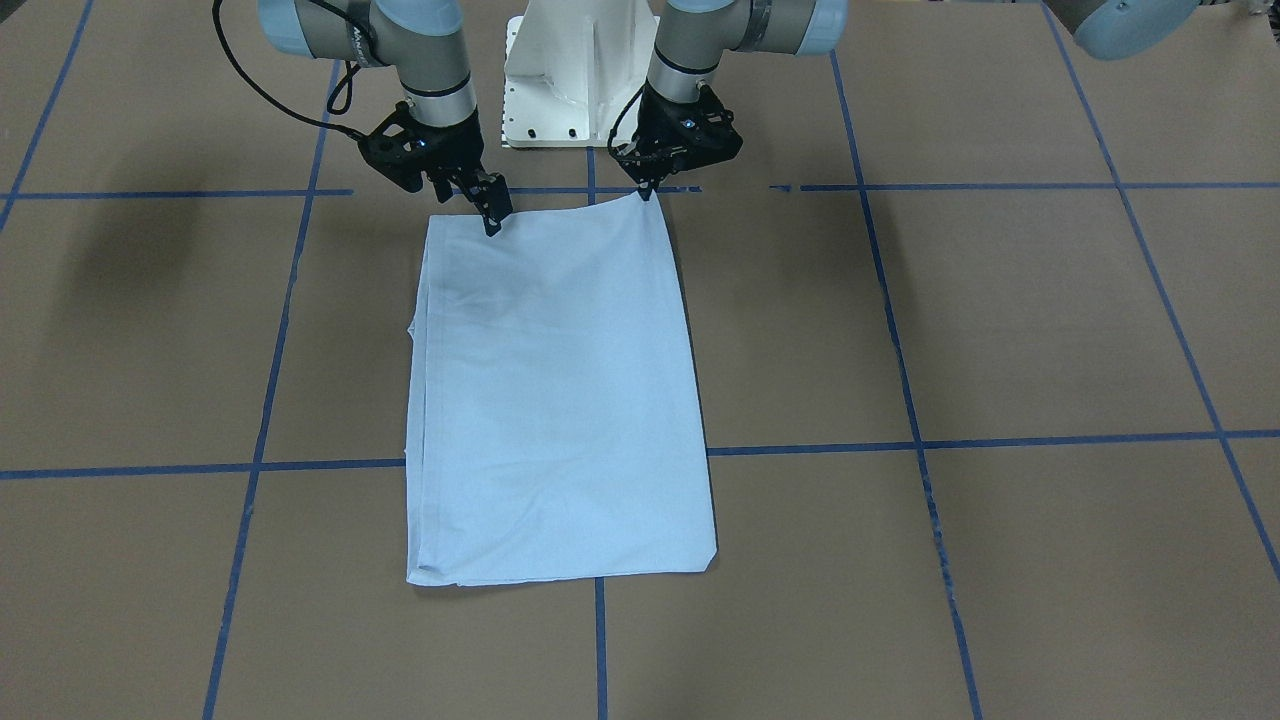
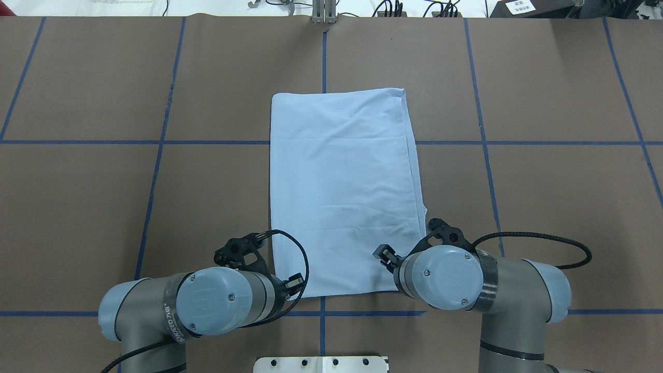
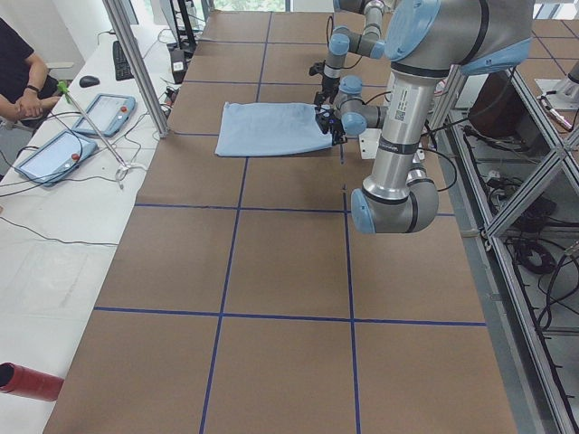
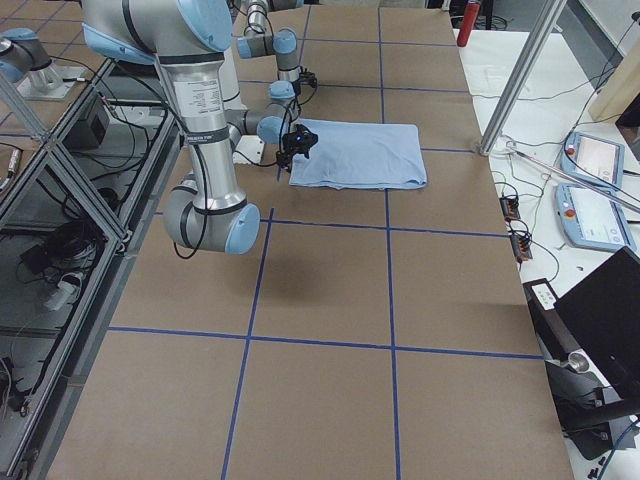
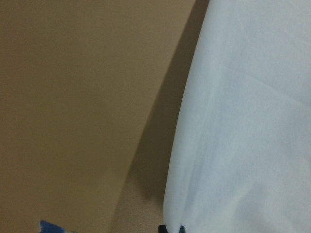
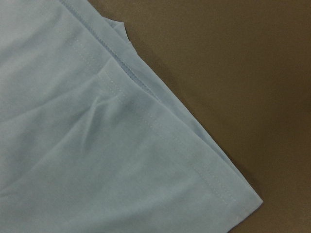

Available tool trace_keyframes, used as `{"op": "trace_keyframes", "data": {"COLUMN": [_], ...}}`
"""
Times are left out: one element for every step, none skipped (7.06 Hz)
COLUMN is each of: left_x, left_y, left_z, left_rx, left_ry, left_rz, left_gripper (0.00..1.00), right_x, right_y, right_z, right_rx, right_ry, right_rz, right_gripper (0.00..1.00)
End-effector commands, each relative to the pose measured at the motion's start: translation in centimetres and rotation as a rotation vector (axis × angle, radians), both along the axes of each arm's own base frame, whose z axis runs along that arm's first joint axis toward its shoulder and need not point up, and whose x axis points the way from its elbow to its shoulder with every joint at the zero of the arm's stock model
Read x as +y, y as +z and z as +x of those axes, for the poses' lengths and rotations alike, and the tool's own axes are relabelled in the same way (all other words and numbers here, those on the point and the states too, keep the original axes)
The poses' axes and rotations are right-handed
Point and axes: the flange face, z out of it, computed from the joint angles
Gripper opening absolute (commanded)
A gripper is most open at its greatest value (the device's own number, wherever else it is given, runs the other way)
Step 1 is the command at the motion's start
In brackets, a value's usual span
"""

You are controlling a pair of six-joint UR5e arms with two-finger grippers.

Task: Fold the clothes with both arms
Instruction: 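Grasp both near corners of the shirt with both grippers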

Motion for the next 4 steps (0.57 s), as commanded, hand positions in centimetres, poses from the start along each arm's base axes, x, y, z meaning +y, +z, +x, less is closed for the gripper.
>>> {"op": "trace_keyframes", "data": {"left_x": [0.1, 0.1, 0.2, 0.2], "left_y": [0.0, 0.0, 0.0, 0.0], "left_z": [0.1, 0.1, 0.1, 0.1], "left_rx": [0.001, 0.001, 0.001, 0.001], "left_ry": [0.003, 0.003, 0.004, 0.004], "left_rz": [0.0, 0.0, 0.0, 0.0], "left_gripper": [0.0, 0.0, 0.0, 0.0], "right_x": [-0.3, -0.1, -0.2, -0.3], "right_y": [0.8, 1.5, 2.4, 2.2], "right_z": [-1.1, -1.5, -2.0, -1.9], "right_rx": [0.023, 0.037, 0.056, 0.052], "right_ry": [-0.003, -0.008, -0.009, -0.01], "right_rz": [0.0, -0.005, -0.011, -0.01], "right_gripper": [1.0, 1.0, 1.0, 1.0]}}
